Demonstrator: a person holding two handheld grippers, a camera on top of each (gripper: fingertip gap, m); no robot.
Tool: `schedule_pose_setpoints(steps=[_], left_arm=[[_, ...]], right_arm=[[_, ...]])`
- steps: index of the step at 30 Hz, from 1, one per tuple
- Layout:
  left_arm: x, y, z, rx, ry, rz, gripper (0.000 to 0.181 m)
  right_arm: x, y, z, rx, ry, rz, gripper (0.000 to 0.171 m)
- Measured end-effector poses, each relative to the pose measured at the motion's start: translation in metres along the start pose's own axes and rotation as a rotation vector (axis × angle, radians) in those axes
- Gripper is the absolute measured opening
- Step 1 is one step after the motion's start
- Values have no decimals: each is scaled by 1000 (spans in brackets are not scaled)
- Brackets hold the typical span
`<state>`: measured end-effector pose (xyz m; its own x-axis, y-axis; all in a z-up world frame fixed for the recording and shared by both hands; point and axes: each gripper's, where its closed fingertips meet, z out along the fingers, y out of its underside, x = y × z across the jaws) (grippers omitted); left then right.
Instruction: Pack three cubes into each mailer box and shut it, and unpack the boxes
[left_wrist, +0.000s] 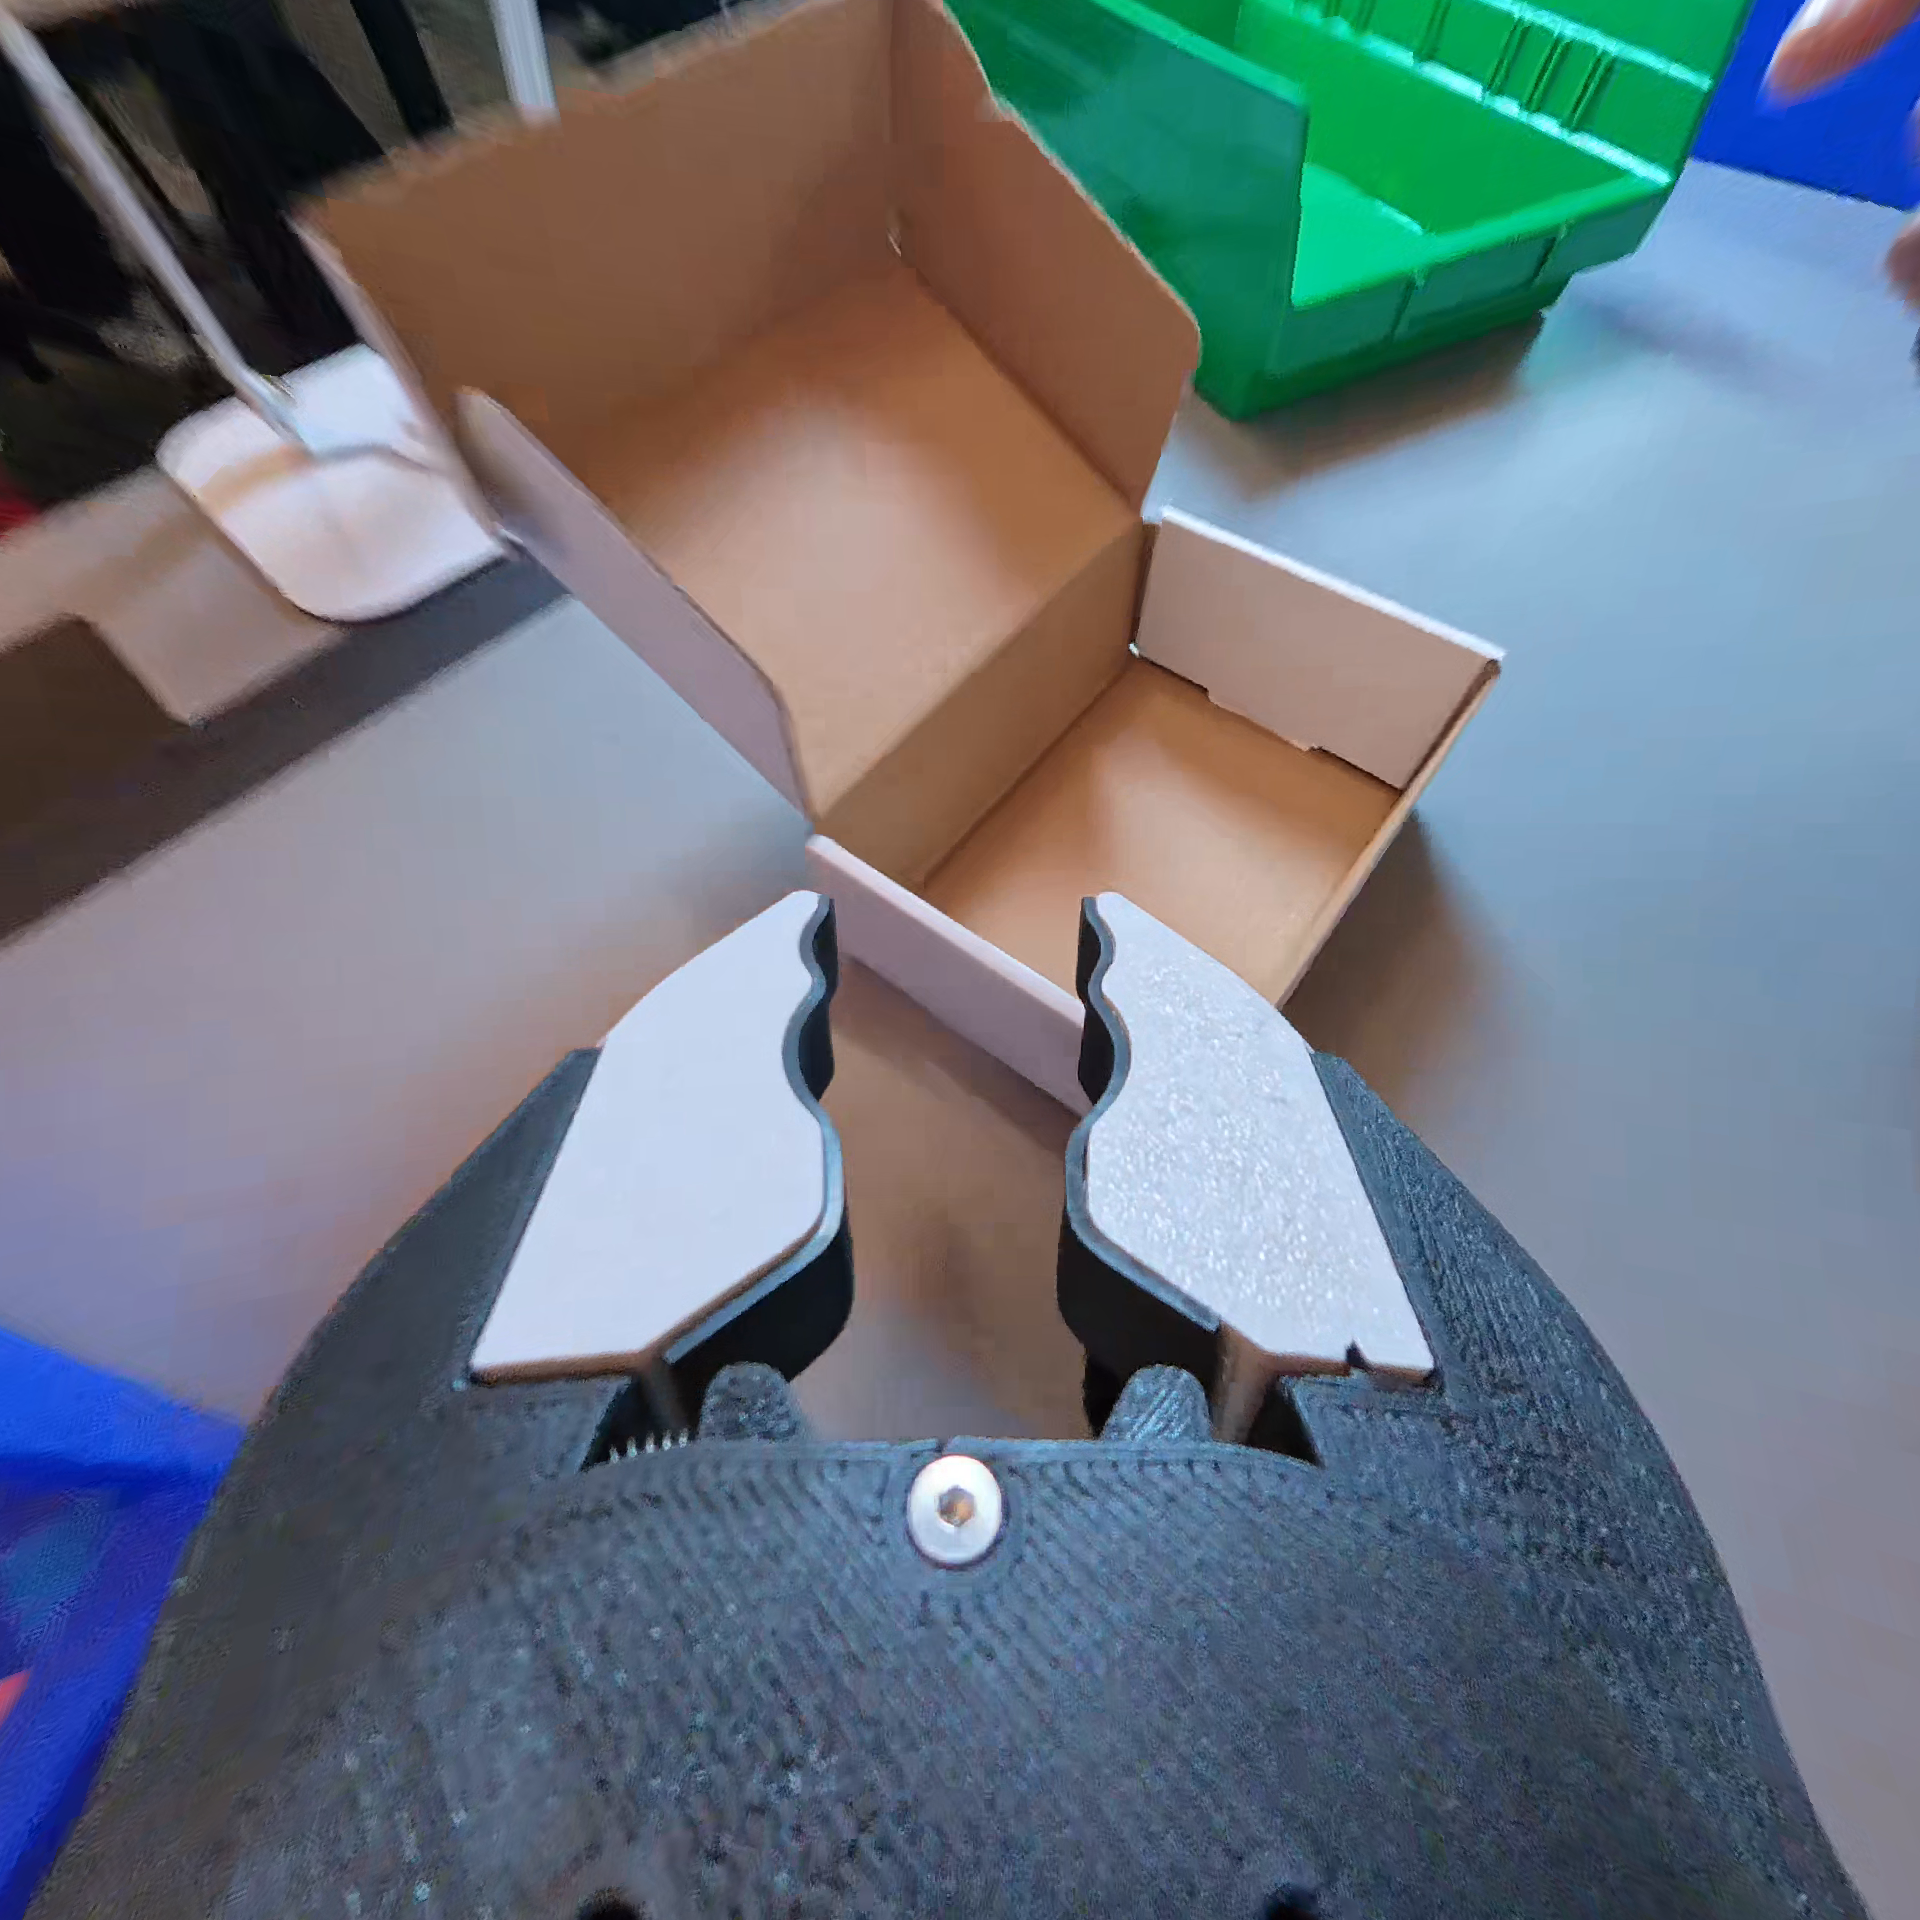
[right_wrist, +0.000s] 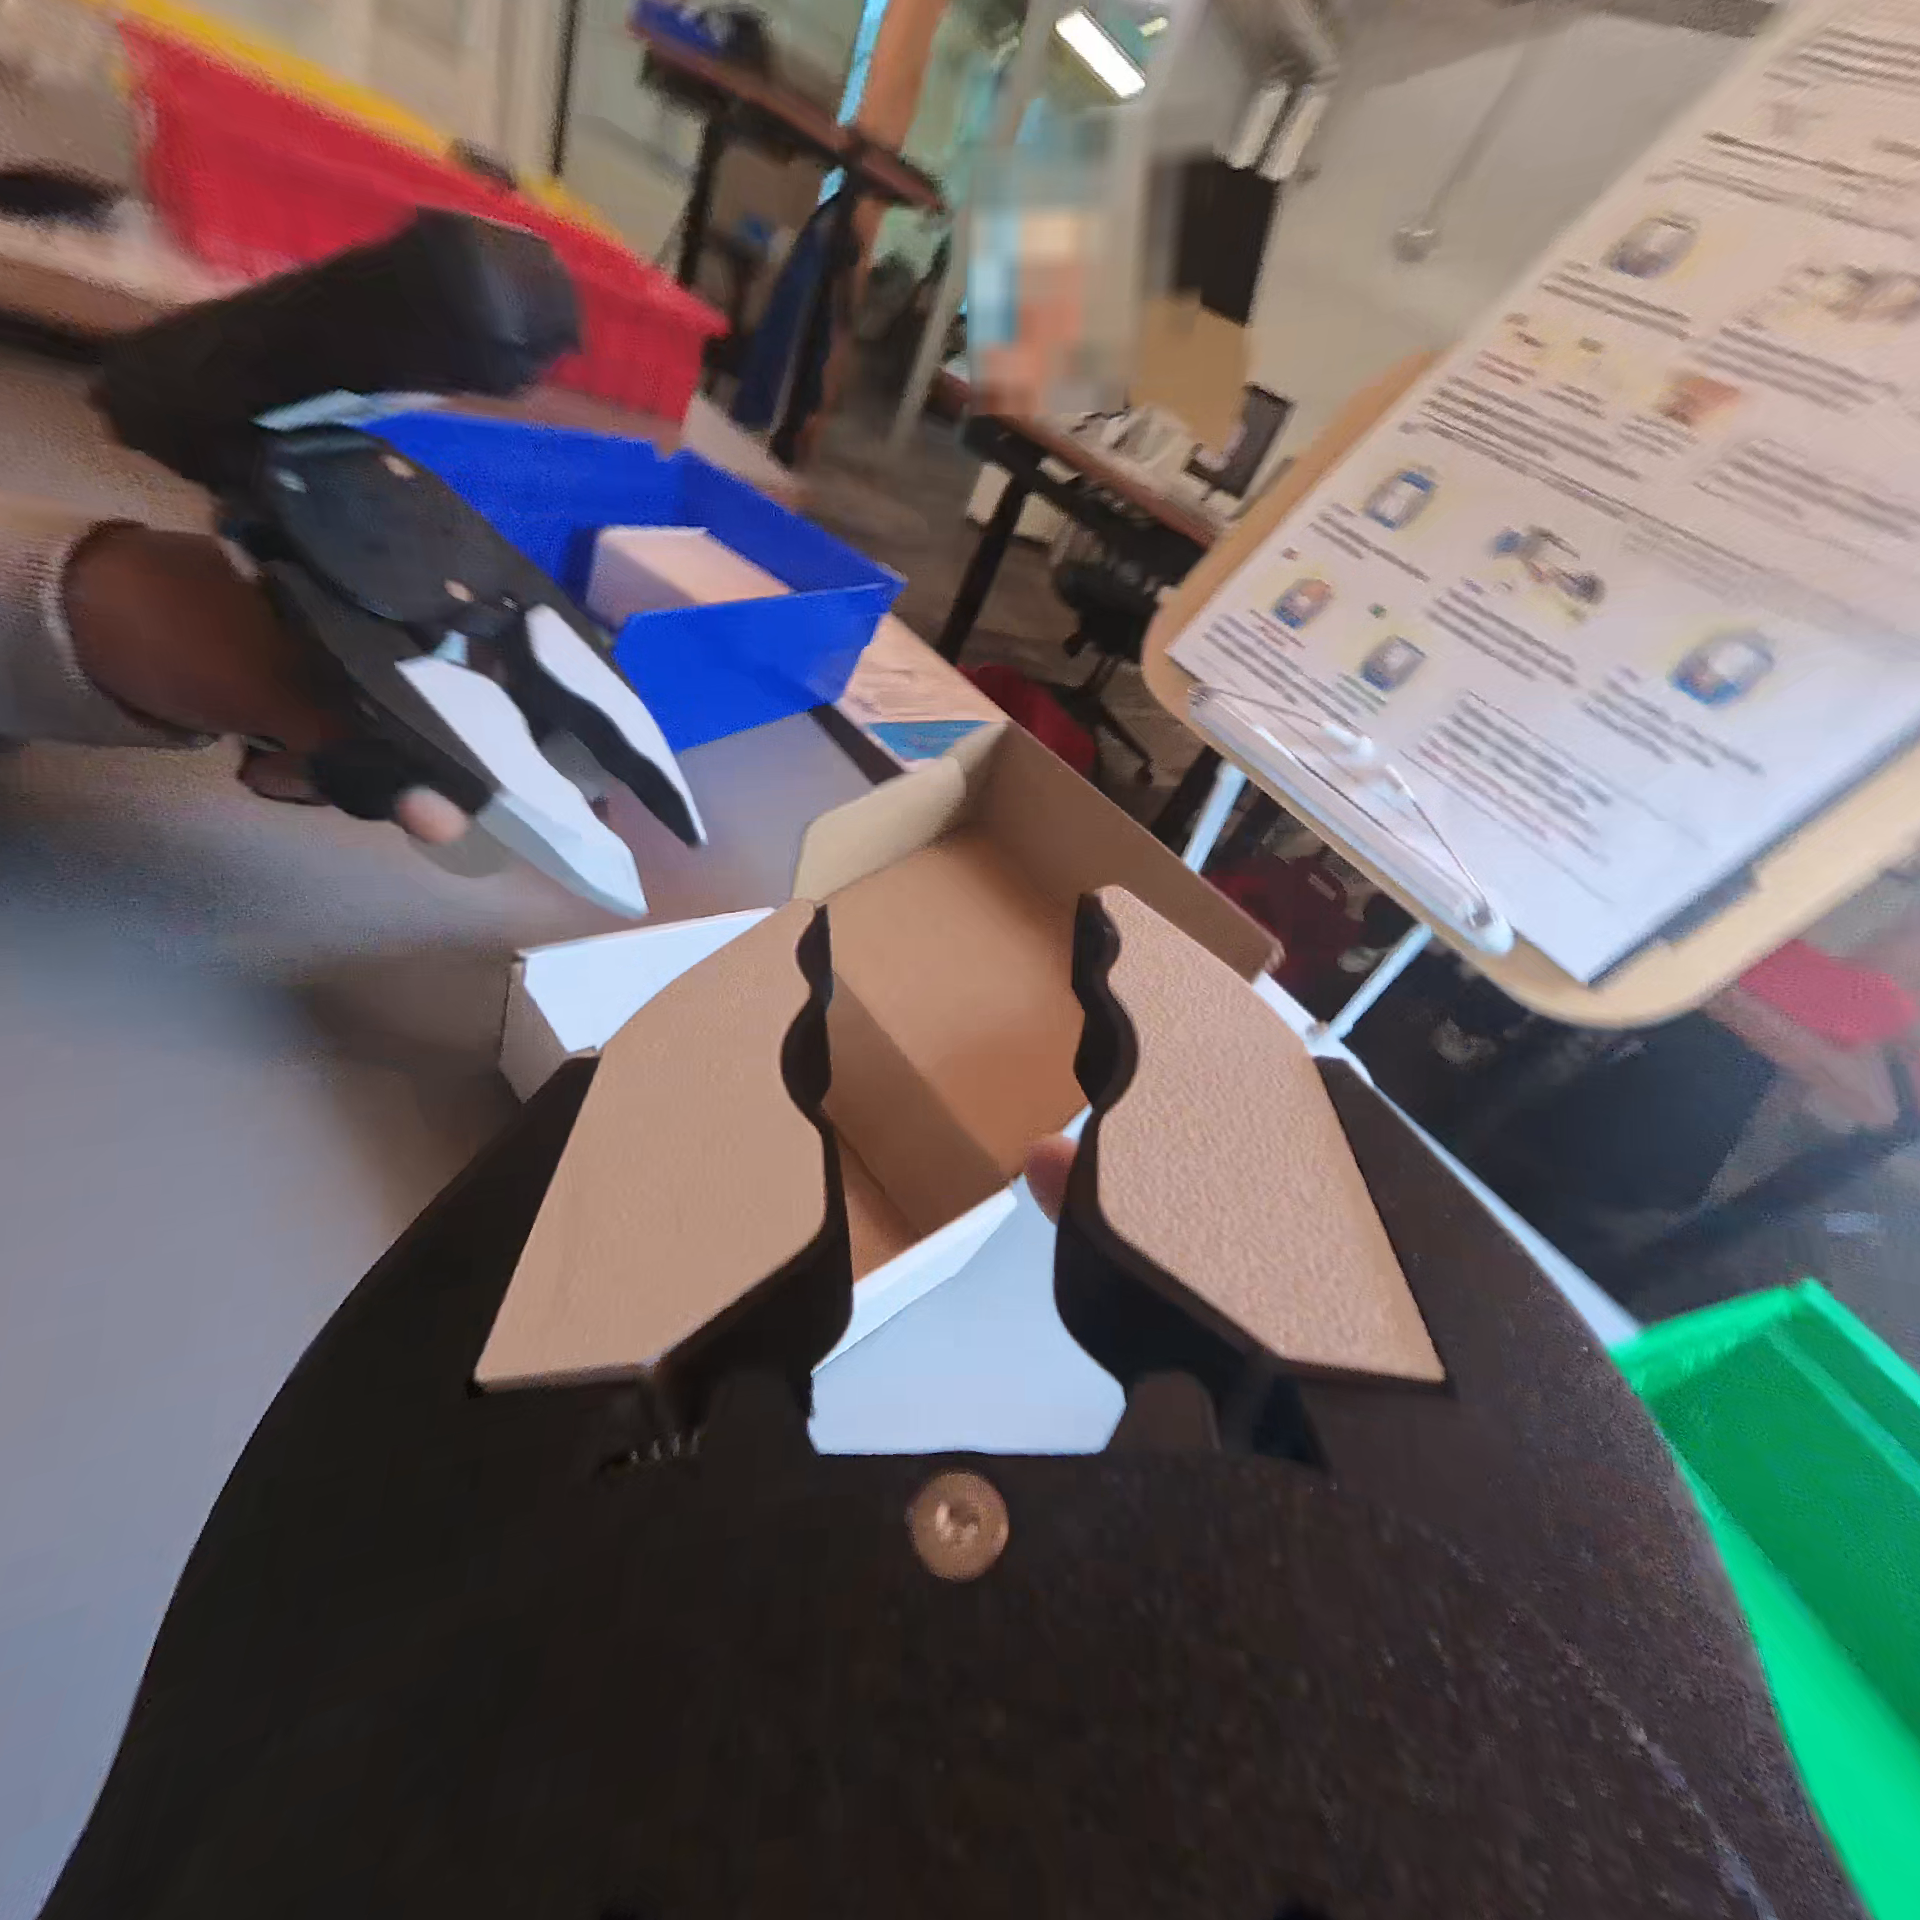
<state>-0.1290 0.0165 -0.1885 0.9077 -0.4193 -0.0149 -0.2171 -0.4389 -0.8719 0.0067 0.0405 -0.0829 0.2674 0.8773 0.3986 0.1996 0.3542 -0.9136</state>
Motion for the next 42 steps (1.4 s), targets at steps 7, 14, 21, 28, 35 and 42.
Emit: schedule_pose_setpoints(steps=[7,14,21,28,35,42], left_arm=[[-109,-34,-117,13,-245,123,44],[-225,72,-176,-855,-292,403,49],[-248,141,-167,-1241,-122,454,59],[-257,150,-160,-1299,-79,413,41],[-257,94,-180,-1267,-186,461,40],[-136,-13,-117,-966,-7,580,41]], right_arm=[[61,37,-39,124,212,295,42],[70,17,-51,295,213,276,37],[51,21,-46,259,143,220,36],[44,24,-47,258,78,231,35],[48,21,-54,270,79,222,34],[43,21,-51,261,65,190,33]])
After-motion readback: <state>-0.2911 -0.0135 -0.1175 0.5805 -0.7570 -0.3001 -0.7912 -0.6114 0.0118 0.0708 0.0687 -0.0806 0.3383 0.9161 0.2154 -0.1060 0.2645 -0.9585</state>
